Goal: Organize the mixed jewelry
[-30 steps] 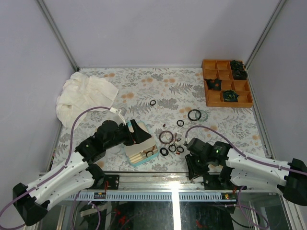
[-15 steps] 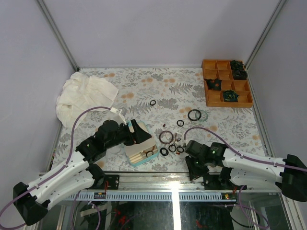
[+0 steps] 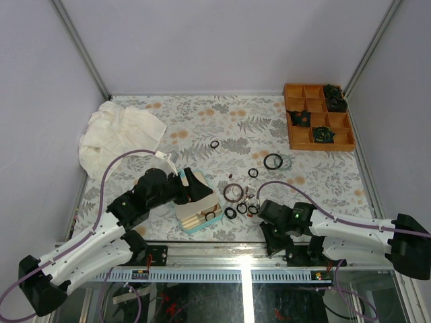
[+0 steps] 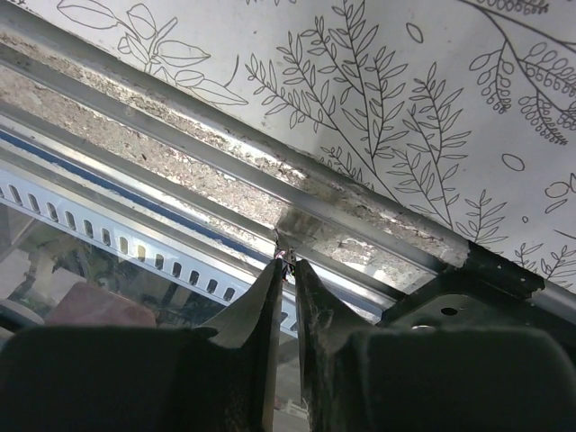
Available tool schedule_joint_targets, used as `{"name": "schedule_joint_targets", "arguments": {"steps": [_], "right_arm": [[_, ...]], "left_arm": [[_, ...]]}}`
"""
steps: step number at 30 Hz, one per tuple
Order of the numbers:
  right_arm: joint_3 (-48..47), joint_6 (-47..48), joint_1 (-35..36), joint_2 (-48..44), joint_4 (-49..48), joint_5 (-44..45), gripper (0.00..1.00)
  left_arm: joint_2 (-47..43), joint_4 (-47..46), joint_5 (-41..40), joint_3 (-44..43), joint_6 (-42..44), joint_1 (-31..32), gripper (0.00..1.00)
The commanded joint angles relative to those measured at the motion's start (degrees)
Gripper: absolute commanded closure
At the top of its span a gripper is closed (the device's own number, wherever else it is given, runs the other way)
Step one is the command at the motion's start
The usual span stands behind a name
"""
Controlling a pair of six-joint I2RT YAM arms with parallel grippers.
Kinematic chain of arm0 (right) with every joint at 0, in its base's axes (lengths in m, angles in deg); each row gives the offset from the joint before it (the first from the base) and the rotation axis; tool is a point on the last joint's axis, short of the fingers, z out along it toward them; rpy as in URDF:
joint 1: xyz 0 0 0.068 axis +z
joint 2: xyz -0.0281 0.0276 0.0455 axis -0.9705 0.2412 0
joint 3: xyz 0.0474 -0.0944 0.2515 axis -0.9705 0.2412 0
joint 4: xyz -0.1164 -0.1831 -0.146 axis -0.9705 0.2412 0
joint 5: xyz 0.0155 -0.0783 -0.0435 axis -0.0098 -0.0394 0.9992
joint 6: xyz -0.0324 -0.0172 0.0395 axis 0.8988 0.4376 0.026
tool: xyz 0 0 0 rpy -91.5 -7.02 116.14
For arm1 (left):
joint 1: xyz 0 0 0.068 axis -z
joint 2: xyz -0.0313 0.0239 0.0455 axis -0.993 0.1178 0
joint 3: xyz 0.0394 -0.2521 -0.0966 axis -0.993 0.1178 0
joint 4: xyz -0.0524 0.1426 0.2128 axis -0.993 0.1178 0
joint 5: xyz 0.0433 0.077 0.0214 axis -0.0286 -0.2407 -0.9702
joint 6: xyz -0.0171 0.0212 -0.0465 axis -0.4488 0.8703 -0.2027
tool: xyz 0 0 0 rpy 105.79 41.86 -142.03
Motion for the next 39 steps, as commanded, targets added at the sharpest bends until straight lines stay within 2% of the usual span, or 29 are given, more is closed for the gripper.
{"name": "schedule_joint_targets", "arguments": {"steps": [1,17,22,28,30,34,35,39], "right_arm": [[-0.07,-0.45,0.56,-0.34,-0.82,0.24,0.86],[-9.87,-0.75,0.55,-5.21,5.14,7.13,0.89],[-13.96,-0.2,0.29,-4.7,2.72,11.17,0.91],[-18.77,3.68,-3.49,0.21,-2.96,9.96,0.93],[-19.68,5.33,-7.28,1.26,-5.41,7.31,0.93],[-21.75,7.47,-13.86,3.45,-10.89,0.95,0.94],[-22.44,7.76,-14.91,4.27,-12.22,-1.16,0.94],[-24.78,7.95,-18.05,7.56,-17.27,-6.97,0.94]], "left_arm": [[-0.05,-2.01,0.25,-0.64,0.43,-0.23,0.2],[-0.26,-1.61,0.21,-0.96,0.54,-0.21,0.2],[-0.85,-1.57,-0.11,-0.43,0.44,-0.19,0.2],[-1.49,0.9,-2.62,0.43,-0.21,-0.16,0.22],[-2.43,2.43,-4.31,0.64,-0.62,-0.17,0.27],[-4.2,3.4,-5.25,2.48,-2.28,-0.23,0.5],[-4.28,3.29,-4.9,3.05,-2.88,-0.18,0.58],[-4.05,2.38,-3.38,5.7,-4.78,-0.22,0.73]]}}
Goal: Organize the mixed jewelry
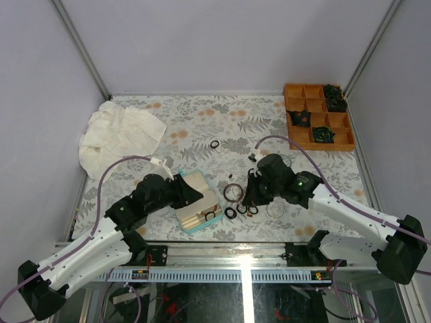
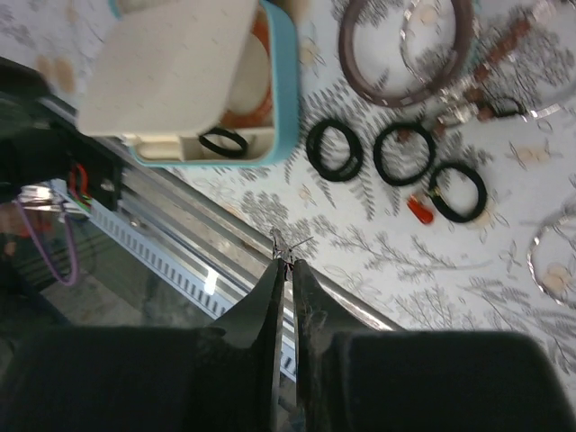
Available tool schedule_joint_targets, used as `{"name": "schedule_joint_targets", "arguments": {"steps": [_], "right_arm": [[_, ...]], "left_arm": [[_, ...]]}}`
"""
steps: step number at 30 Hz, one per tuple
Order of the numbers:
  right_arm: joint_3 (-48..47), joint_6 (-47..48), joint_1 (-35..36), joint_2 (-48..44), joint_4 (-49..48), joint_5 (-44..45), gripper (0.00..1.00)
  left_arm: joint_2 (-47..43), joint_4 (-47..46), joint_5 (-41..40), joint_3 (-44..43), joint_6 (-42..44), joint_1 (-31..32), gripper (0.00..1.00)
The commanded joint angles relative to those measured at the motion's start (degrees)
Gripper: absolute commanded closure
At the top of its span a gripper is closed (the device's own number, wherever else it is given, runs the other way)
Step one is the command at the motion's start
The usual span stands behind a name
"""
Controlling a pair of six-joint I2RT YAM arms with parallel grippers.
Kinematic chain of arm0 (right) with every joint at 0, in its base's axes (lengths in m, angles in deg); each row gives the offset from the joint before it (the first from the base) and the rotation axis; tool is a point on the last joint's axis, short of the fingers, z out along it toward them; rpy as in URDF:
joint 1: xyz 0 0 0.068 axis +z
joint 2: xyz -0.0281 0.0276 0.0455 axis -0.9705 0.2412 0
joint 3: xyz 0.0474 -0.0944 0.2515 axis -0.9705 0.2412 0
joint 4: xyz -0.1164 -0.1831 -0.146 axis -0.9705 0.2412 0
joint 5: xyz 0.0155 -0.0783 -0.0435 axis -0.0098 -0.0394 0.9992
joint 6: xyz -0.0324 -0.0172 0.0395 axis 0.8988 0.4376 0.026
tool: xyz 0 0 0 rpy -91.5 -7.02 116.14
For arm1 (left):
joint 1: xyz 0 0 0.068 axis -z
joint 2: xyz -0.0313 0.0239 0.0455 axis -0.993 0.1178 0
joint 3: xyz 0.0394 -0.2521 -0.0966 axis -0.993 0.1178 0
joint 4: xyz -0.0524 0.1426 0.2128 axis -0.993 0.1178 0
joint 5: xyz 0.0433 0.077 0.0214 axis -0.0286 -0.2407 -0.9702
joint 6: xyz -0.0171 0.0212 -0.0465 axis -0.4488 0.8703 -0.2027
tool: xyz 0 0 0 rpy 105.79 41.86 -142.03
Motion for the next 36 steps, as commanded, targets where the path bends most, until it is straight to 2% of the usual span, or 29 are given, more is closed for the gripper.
{"name": "schedule_joint_targets", "arguments": {"steps": [1,5,12,19,24,29,33,36], "right_arm": [[-4.73,2.22,-3.35,3.0,-9.19,-9.73,0.94],[-5.52,1.07,-6.81,5.57,-13.4,-16.07,0.94],[-1.62,-6.8,-13.59,9.03,-25.34,-33.05,0.95],[0.62,-12.96,-16.73,9.27,-31.93,-43.93,0.95],[3.51,-22.41,-18.32,8.52,-41.48,-53.1,0.95],[8.69,-40.31,-19.1,8.3,-63.02,-59.62,0.95],[10.34,-51.63,-19.2,8.16,-75.75,-62.49,0.96],[11.37,-62.16,-19.21,8.06,-89.64,-63.71,0.96]], "left_arm": [[0.08,0.24,0.3,3.05,-2.3,-0.2,0.77],[-0.26,0.87,0.48,4.61,-3.29,-0.17,0.88],[0.23,2.43,0.83,5.04,-3.45,-0.15,0.91],[0.96,2.65,2.16,5.19,-3.7,-0.12,0.94],[0.83,3.03,2.56,5.7,-4.1,-0.05,0.95],[0.36,2.99,2.49,6.61,-4.58,0.23,0.96],[0.14,2.79,2.41,6.89,-4.59,0.37,0.96],[0.27,2.35,2.38,7.13,-4.57,0.37,0.96]]}}
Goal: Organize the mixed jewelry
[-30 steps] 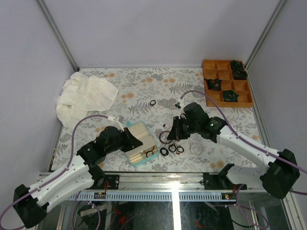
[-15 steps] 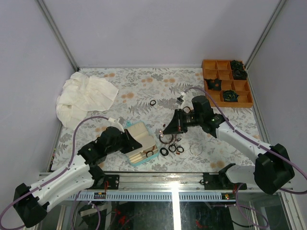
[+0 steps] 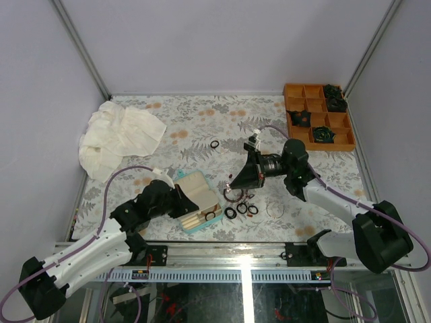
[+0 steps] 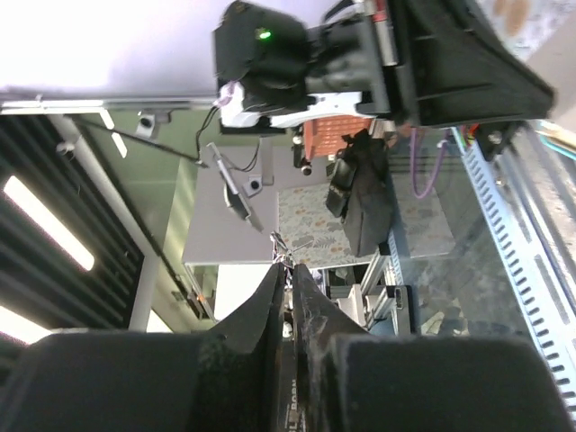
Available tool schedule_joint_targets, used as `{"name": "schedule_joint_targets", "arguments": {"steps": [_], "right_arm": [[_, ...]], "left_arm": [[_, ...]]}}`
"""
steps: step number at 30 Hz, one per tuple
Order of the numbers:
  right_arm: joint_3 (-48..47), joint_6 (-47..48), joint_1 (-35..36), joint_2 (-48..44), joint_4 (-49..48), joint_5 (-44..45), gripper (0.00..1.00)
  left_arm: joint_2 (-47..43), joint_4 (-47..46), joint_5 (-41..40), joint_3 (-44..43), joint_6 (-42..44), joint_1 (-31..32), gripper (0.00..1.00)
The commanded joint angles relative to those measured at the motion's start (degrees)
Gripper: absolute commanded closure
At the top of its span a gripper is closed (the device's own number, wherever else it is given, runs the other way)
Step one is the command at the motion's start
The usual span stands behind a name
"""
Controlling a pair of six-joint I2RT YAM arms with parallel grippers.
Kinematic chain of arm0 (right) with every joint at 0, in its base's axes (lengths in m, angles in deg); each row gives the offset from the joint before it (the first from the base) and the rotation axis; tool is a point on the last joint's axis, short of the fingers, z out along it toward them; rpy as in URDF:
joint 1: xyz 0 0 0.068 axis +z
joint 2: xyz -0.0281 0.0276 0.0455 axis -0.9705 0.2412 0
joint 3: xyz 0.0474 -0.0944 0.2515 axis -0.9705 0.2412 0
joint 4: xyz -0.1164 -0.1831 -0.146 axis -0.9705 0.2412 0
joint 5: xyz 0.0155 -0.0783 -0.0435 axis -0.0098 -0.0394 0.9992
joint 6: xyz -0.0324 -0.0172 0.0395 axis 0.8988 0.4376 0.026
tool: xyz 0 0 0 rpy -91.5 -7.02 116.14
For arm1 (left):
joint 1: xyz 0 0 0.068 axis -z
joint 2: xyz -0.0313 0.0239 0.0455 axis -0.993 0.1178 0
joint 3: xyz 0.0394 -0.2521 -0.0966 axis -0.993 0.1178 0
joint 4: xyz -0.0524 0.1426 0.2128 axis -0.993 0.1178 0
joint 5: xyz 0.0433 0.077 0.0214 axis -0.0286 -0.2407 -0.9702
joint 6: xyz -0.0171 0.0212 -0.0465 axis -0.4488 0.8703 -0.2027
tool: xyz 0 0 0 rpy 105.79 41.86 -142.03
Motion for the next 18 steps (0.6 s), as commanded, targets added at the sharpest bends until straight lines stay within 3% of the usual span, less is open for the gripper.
{"name": "schedule_joint_targets", "arguments": {"steps": [1,8,18], "right_arm": [[0.52,-20.39,-0.26,-1.77,-25.57,-6.07,0.96],[1.32,-21.93,-0.34,-2.33,-26.0,-5.73,0.96],[0.31,-8.43,-0.36,2.41,-9.93,-2.48,0.97]], "left_arm": [[-0.37,-0.89,0.58,0.74,-0.41,0.31,0.96],[0.22,-3.2,0.55,2.85,-0.68,0.46,0.96],[3.38,-8.35,-1.05,7.31,-1.82,0.69,0.98]]}}
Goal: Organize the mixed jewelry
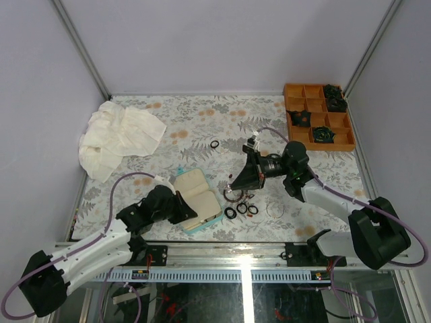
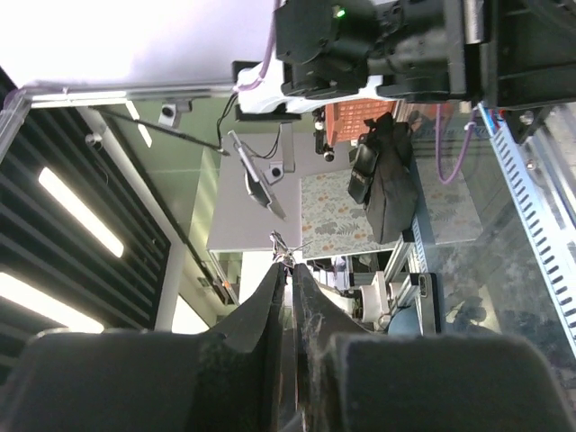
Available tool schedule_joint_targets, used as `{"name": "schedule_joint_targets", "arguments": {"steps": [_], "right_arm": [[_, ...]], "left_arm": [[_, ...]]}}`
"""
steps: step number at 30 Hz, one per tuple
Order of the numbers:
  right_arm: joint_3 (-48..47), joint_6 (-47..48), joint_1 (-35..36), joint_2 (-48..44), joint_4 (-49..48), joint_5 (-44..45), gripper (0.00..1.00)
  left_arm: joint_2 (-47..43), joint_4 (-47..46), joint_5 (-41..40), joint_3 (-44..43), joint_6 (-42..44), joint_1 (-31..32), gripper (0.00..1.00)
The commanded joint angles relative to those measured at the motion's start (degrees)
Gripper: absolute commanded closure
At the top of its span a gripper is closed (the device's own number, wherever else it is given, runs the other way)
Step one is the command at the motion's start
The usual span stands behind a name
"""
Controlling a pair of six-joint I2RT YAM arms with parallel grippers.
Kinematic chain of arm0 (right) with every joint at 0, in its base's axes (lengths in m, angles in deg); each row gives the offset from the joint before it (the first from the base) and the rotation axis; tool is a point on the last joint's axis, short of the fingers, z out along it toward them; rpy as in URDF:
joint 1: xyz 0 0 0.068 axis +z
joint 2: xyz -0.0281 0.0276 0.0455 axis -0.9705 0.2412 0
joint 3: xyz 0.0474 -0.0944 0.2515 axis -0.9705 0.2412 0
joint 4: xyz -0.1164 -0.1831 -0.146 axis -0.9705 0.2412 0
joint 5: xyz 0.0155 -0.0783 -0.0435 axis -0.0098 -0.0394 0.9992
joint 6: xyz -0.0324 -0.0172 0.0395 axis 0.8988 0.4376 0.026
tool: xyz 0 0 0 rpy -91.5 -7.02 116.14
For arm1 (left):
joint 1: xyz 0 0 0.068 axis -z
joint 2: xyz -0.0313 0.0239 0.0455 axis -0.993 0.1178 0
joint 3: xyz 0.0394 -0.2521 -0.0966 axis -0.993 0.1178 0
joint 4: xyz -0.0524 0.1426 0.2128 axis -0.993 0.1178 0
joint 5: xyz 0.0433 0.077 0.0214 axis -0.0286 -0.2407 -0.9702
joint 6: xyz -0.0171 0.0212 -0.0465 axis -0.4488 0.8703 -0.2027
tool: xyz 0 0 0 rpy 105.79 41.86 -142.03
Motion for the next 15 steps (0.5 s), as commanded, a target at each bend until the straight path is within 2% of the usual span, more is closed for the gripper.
{"name": "schedule_joint_targets", "arguments": {"steps": [1,4,7,12,15], "right_arm": [[-2.39,7.47,-0.3,2.13,8.06,0.98,0.97],[-5.53,15.43,-0.27,3.11,19.68,2.13,0.97],[-8.95,24.59,-0.24,4.19,35.57,3.65,0.97],[-11.33,31.12,-0.17,6.91,46.15,5.67,0.97],[-12.14,32.97,-0.13,9.51,48.85,6.53,0.97]], "left_arm": [[2.12,-5.47,-0.91,1.35,-0.55,0.32,0.98],[3.09,-6.42,-0.92,1.65,-0.85,0.5,0.99],[2.74,-6.49,-1.37,2.12,-0.99,0.64,0.99],[2.57,-6.89,-1.45,3.26,-1.17,0.69,0.99],[2.49,-7.47,-1.57,4.07,-1.17,0.73,0.99]]}}
